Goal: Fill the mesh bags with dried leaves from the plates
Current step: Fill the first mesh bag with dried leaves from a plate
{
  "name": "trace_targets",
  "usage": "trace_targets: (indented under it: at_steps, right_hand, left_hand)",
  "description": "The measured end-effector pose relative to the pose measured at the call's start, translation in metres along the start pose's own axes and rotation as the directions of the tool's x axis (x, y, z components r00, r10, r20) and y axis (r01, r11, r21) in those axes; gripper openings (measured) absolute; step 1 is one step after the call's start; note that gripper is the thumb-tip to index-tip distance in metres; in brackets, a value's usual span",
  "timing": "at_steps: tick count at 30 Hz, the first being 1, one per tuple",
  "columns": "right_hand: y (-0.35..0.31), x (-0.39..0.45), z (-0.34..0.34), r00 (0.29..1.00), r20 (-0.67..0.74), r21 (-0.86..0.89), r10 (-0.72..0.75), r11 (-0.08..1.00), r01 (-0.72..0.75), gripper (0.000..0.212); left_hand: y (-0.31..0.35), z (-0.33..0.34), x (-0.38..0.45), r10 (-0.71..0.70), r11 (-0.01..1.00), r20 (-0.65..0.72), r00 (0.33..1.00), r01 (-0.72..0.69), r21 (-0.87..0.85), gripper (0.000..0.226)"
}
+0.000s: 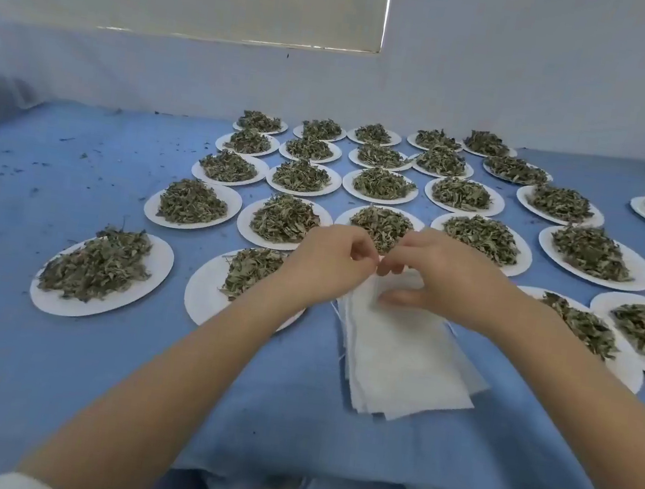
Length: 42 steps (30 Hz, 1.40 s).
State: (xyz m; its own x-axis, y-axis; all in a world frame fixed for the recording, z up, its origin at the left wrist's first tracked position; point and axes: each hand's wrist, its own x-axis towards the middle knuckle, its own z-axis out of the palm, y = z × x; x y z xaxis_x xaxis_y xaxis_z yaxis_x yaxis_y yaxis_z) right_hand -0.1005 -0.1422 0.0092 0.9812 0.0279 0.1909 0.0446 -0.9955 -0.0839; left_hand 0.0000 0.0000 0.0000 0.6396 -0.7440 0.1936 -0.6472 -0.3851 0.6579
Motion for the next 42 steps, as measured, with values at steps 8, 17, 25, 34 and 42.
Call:
trace_targets:
  at_steps: [8, 17, 25, 34, 42]
  right_hand:
    - [0.004, 0.001, 0.001, 0.997, -0.072, -0.003, 0.032, 0.999, -0.032, 0.017]
    - [0.0, 0.008, -0.024, 0.96, -0.268, 0.279, 0.085, 0.96, -0.007, 0.017]
    - [-0.024, 0.033, -0.03, 0.928, -0.314, 0.544, 0.2, 0.839, 0.002, 0.018]
    - [-0.062, 0.079, -0.031, 0.983, -0.104, 0.398, 0.152, 0.912, -0.099, 0.045]
    - [-0.08, 0.102, -0.027, 0.989, -0.134, 0.507, 0.059, 0.862, 0.017, 0.025]
  left_hand:
    - [-0.005, 0.002, -0.005, 0.054, 0.999, -0.026, 0.998, -0.054, 0.007, 0.007]
    - [0.008, -0.007, -0.012, 0.062, 0.958, -0.144, 0.988, -0.1, -0.269, 0.014]
    - [0.007, -0.054, -0.012, -0.045, 0.971, -0.307, 0.951, -0.031, -0.236, 0.018]
    - [-0.023, -0.08, -0.02, -0.053, 0.998, -0.45, 0.892, 0.028, -0.064, 0.015]
    - [-0.034, -0.094, -0.019, 0.014, 1.0, -0.487, 0.874, -0.007, 0.015, 0.016]
